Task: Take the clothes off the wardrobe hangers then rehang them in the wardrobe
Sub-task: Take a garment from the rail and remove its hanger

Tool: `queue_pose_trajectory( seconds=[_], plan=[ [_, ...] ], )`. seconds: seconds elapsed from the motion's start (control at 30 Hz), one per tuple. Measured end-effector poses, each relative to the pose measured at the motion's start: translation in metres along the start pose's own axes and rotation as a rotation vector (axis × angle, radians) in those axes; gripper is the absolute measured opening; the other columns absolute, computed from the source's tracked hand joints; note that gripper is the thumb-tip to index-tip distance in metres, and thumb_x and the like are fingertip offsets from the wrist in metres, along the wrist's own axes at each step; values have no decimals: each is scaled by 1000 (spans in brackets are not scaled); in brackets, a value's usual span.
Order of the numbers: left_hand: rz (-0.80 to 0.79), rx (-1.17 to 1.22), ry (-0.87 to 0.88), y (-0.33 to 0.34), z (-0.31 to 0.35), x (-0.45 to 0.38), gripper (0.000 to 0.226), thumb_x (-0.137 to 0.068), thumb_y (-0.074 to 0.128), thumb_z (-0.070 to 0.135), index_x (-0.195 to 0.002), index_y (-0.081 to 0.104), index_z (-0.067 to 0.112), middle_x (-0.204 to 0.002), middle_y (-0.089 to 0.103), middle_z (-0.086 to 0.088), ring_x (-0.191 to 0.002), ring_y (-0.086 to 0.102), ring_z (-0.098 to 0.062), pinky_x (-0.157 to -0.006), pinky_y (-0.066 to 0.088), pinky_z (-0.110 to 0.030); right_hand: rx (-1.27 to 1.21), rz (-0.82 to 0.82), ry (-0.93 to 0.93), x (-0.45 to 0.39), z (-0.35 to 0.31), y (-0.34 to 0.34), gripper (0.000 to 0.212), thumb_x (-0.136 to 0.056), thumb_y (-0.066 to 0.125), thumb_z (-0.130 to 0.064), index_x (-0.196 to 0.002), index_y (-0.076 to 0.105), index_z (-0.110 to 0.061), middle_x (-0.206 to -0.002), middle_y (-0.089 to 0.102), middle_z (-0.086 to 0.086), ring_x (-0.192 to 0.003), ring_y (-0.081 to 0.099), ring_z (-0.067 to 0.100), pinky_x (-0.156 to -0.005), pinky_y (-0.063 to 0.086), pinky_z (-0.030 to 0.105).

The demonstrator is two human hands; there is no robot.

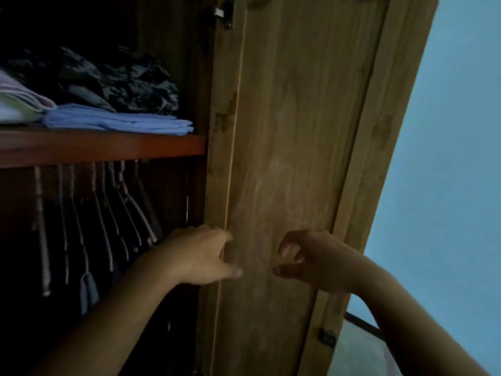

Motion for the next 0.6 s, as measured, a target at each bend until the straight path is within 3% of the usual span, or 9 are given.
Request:
queue_pose_trajectory(
  seconds=[0.13, 0.23, 0.33, 0.4, 0.43, 0.5, 0.6],
  plan=[
    [1, -61, -149, -22, -62, 25, 67, -83, 57, 70, -139, 45, 36, -136, 51, 12, -112, 52, -7, -86, 45, -21, -40, -4, -67, -43, -31, 19, 46, -80, 69, -58, -120, 51, -42, -96, 49, -28, -87, 53, -4, -73, 45, 18],
    [-27, -100, -275, -33, -108, 44, 81, -82, 56, 72, -148, 37, 30, -150, 41, 5, -126, 47, -13, -87, 42, -23, -104, -46, -144, -70, -67, 35, 44, -80, 73, -54, -115, 48, -44, -100, 57, -21, -87, 59, -1, -72, 51, 20],
    [2, -120, -376, -45, -148, 62, 84, -82, 58, 71, -150, 35, 27, -152, 40, 0, -118, 55, -17, -79, 50, -25, -151, -66, -209, -92, -107, 45, 38, -80, 73, -51, -107, 47, -47, -100, 59, -19, -88, 60, 3, -67, 47, 21],
    [32, -116, -433, -51, -170, 75, 79, -82, 60, 69, -146, 42, 25, -139, 52, -1, -86, 66, -13, -67, 56, -30, -182, -110, -228, -104, -131, 54, 50, -81, 73, -52, -122, 47, -42, -104, 58, -18, -91, 60, 4, -71, 50, 24],
    [51, -111, -448, -53, -183, 80, 73, -83, 61, 67, -140, 48, 23, -125, 61, 0, -76, 68, -12, -70, 58, -33, -189, -130, -237, -110, -142, 60, 53, -82, 73, -51, -126, 47, -38, -106, 58, -17, -93, 60, 6, -77, 53, 29],
    [102, -123, -482, -56, -212, 86, 58, -85, 61, 62, -124, 57, 19, -106, 67, 1, -83, 69, -15, -81, 57, -38, -200, -141, -274, -125, -167, 71, 52, -82, 74, -50, -125, 50, -34, -107, 60, -13, -97, 61, 10, -87, 55, 36],
    [184, -86, -548, -60, -251, 94, 38, -92, 60, 48, -109, 61, 13, -106, 64, -3, -96, 63, -21, -86, 53, -38, -181, -155, -344, -145, -206, 91, 52, -83, 72, -52, -126, 53, -28, -113, 63, -6, -102, 62, 16, -91, 54, 40]
  ],
)
Point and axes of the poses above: each hand's wrist, its own x-axis away from the middle knuckle, its own y-axis out of the palm, z = x × y, the point moved 5 cm from there along -x, towards the middle knuckle
